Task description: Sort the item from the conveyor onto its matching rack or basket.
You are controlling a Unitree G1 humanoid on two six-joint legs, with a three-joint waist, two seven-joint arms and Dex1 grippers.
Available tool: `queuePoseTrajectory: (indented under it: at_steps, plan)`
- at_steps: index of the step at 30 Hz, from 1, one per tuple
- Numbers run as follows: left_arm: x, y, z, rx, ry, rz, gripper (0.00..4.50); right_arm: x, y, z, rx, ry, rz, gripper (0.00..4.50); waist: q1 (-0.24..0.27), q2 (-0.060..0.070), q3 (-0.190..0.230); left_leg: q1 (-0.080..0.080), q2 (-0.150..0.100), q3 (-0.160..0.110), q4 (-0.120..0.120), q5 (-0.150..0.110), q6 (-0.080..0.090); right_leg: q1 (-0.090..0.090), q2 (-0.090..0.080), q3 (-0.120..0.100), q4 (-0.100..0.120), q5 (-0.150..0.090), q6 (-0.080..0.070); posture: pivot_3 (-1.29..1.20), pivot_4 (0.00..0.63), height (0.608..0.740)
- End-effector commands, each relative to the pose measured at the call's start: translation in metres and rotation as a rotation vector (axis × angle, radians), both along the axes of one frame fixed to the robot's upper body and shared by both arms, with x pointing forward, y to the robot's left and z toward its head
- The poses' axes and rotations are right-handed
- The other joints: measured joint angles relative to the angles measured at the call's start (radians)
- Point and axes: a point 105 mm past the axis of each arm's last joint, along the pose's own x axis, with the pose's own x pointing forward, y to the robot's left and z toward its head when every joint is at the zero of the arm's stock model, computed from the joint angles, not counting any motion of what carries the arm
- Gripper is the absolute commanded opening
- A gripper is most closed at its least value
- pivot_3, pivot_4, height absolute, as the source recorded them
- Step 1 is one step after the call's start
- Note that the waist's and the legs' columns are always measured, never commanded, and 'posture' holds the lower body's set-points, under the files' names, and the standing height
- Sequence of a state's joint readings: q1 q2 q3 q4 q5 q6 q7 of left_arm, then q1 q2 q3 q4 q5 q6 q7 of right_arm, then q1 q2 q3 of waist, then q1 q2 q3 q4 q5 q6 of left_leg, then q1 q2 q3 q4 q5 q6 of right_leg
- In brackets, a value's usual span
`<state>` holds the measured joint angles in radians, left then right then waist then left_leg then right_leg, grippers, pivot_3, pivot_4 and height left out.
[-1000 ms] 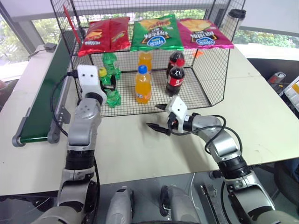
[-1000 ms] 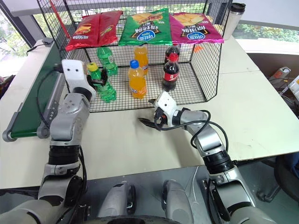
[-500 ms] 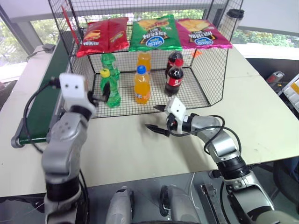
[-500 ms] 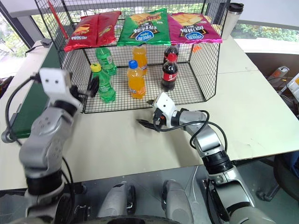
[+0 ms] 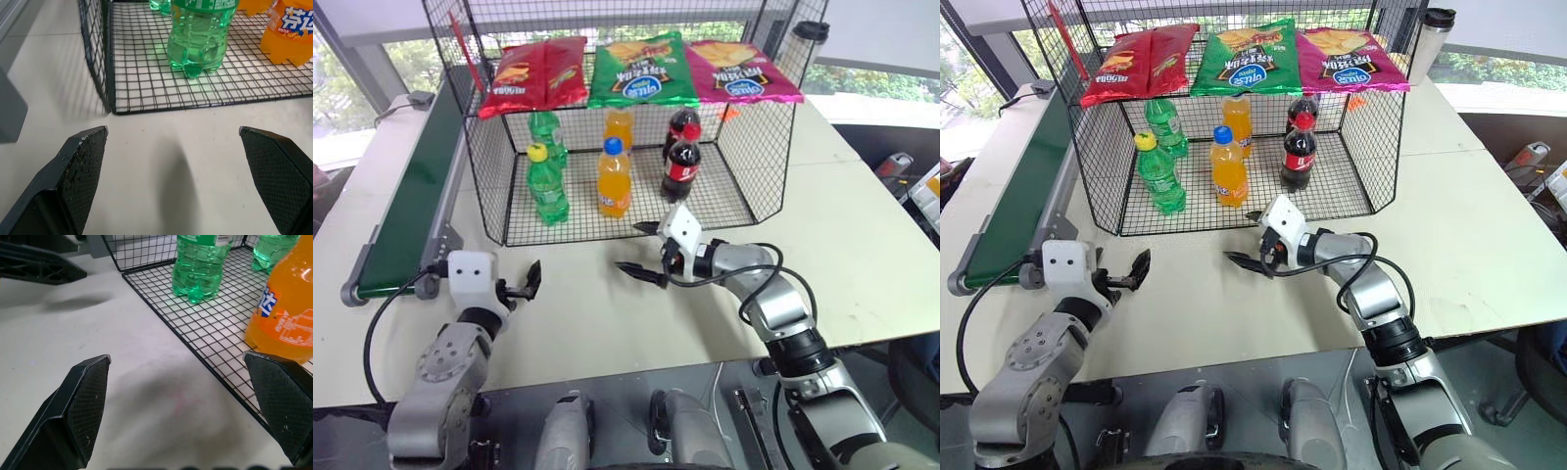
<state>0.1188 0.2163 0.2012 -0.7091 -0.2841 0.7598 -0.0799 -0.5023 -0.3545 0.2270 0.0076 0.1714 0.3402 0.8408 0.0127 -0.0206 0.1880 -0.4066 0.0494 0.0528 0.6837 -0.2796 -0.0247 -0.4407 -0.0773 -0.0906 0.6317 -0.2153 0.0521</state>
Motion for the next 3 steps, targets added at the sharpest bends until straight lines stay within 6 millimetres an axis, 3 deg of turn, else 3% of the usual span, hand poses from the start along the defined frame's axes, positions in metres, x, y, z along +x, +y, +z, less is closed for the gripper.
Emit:
queuePoseTrajectory:
  at_steps: [1, 3]
  plan:
    - [-0.0026, -0.0030, 0.0129, 0.018, -0.063, -0.010, 4.47, -0.0004, 0.0013, 0.0112, 0.026, -0.037, 0.014, 4.50, -0.001, 0.000, 0.000, 0.000, 0.000, 0.000, 0.000, 0.000, 0.000, 0.000, 0.000, 0.000, 0.000, 0.000, 0.000, 0.00, 0.150, 0.740]
    - [-0.0026, -0.0032, 0.0126, 0.020, -0.064, -0.010, 4.47, 0.0002, 0.0011, 0.0113, 0.025, -0.038, 0.013, 4.50, -0.001, 0.000, 0.000, 0.000, 0.000, 0.000, 0.000, 0.000, 0.000, 0.000, 0.000, 0.000, 0.000, 0.000, 0.000, 0.00, 0.150, 0.740]
